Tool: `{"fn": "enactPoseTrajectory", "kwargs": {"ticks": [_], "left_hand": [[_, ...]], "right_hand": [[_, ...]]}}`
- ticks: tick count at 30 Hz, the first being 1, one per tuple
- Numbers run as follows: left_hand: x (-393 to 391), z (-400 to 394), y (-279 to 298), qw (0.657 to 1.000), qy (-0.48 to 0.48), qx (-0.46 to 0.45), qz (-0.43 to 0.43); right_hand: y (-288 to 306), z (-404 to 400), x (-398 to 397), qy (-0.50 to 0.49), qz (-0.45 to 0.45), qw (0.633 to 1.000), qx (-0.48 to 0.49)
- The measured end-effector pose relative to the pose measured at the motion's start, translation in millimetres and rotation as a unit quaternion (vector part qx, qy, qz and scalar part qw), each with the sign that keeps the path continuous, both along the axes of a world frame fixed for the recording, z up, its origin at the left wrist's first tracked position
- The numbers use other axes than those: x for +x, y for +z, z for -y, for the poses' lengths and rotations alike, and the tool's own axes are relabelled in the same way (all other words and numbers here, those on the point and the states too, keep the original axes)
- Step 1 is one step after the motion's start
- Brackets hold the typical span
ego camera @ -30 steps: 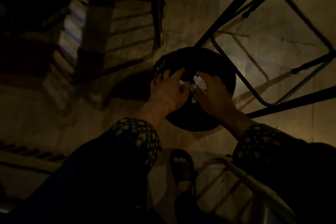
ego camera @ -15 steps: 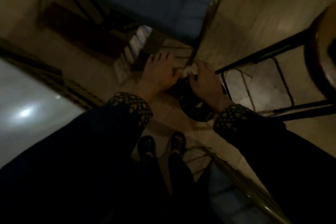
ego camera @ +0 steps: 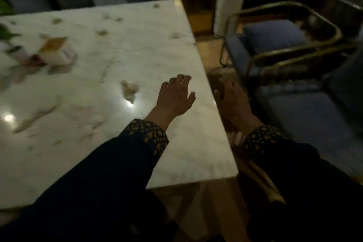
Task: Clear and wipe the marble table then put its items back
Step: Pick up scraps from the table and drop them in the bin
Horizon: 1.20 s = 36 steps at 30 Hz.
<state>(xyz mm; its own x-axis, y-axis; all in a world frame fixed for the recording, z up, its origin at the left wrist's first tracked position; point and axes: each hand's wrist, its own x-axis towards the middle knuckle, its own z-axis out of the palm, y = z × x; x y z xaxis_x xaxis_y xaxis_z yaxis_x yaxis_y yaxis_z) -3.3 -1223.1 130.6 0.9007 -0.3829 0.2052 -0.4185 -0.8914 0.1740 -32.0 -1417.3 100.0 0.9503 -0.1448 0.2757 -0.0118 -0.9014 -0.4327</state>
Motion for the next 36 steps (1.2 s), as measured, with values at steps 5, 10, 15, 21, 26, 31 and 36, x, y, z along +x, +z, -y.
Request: {"fn": "enactPoseTrajectory", "kwargs": {"ticks": [5, 10, 15, 21, 26, 31, 36], "left_hand": [[-15, -174, 7, 0.989, 0.144, 0.008, 0.002], [-54, -331, -16, 0.972, 0.228, 0.027, -0.047], [-87, -452, -43, 0.957, 0.261, 0.059, -0.11], [-104, -517, -68, 0.948, 0.277, 0.033, -0.156], [-108, -526, -85, 0.944, 0.282, -0.006, -0.169], [-94, -525, -103, 0.943, 0.278, -0.016, -0.18], [-45, -523, -111, 0.943, 0.288, -0.021, -0.167]], "right_hand": [[17, -160, 31, 0.137, 0.003, 0.99, 0.014], [6, -305, 20, 0.223, -0.021, 0.975, -0.015], [-33, -397, 5, 0.267, -0.087, 0.957, -0.069], [-71, -451, -9, 0.281, -0.175, 0.931, -0.151], [-93, -467, 11, 0.247, -0.229, 0.922, -0.19], [-115, -479, 49, 0.236, -0.258, 0.924, -0.157], [-120, -460, 80, 0.316, -0.173, 0.93, -0.079]]}}
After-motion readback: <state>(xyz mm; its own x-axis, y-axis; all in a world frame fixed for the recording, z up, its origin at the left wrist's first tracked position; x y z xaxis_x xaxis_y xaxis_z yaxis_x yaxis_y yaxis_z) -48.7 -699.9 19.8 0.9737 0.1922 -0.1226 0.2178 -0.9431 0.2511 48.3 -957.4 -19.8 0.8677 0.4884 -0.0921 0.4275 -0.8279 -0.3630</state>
